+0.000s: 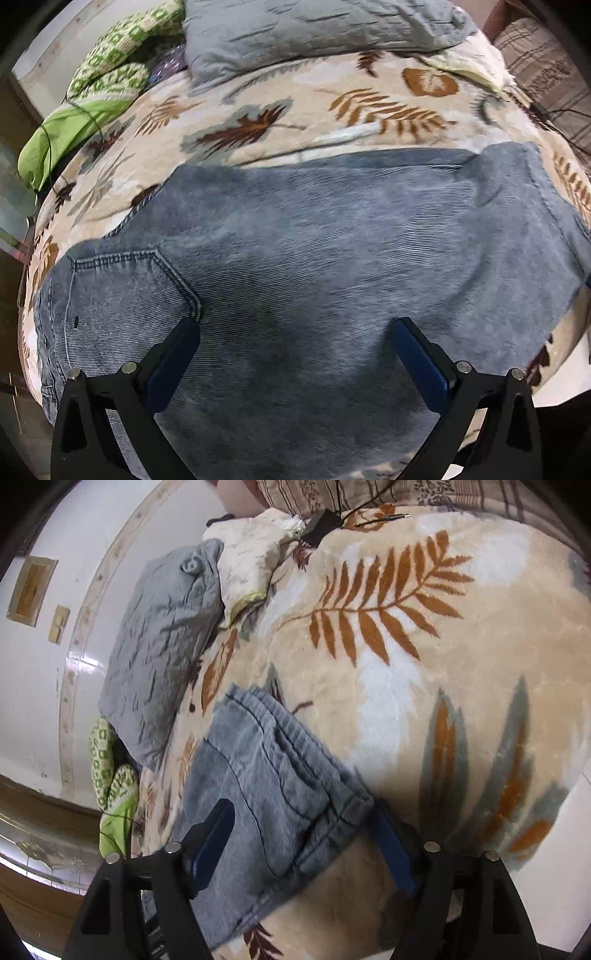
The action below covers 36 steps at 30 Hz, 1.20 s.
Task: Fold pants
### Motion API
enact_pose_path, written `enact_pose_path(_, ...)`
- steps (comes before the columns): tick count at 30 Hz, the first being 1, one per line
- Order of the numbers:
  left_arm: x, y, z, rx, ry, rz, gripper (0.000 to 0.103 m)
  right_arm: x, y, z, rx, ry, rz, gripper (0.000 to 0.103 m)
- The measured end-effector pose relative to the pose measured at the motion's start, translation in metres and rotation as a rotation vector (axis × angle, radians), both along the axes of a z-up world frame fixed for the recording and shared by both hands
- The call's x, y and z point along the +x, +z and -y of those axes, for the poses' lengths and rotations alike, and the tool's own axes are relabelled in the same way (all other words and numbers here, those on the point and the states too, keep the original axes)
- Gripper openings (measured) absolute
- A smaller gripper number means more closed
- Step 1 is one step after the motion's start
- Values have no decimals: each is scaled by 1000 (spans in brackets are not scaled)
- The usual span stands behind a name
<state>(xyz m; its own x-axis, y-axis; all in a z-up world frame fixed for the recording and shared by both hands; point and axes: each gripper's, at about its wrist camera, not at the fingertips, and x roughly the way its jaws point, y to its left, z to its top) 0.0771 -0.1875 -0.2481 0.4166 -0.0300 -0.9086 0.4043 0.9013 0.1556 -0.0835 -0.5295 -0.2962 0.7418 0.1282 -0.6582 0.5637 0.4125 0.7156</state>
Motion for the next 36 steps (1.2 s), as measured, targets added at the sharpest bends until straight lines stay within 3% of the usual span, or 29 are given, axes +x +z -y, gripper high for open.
enact_pose_path(2,5,-4,-6,-31,22,-37,103,5,2,-2,-32,2,-3,77)
enact_pose_path(4,6,-3,-8,-45,34,-50,103,8,5,-4,-76,10,-19,64)
enact_pose_path(5,6,-3,-9,-46,32,-52,103,8,6,-4,-89,4,-30,44)
enact_pose_path(6,6,-2,-9,-48,30,-53,103,7,6,-3,-89,-1,-35,30)
enact_pose_path(8,6,0,-13,-44,38,-41,103,6,4,-1,-68,-4,-20,30)
enact_pose_path(14,13,6,-43,-80,113,-55,103,13,40,-23,-231,49,20,27)
enact_pose_path(19,20,0,-62,-71,129,-77,103,31,85,-65,-378,158,64,26)
enact_pose_path(25,22,10,-88,-134,177,-71,103,49,120,-124,-457,302,110,26)
enact_pose_path(31,26,19,-116,-184,227,-64,103,69,115,-191,-459,462,109,26)
enact_pose_path(36,30,31,-143,-208,285,-31,103,88,83,-242,-398,602,80,26)
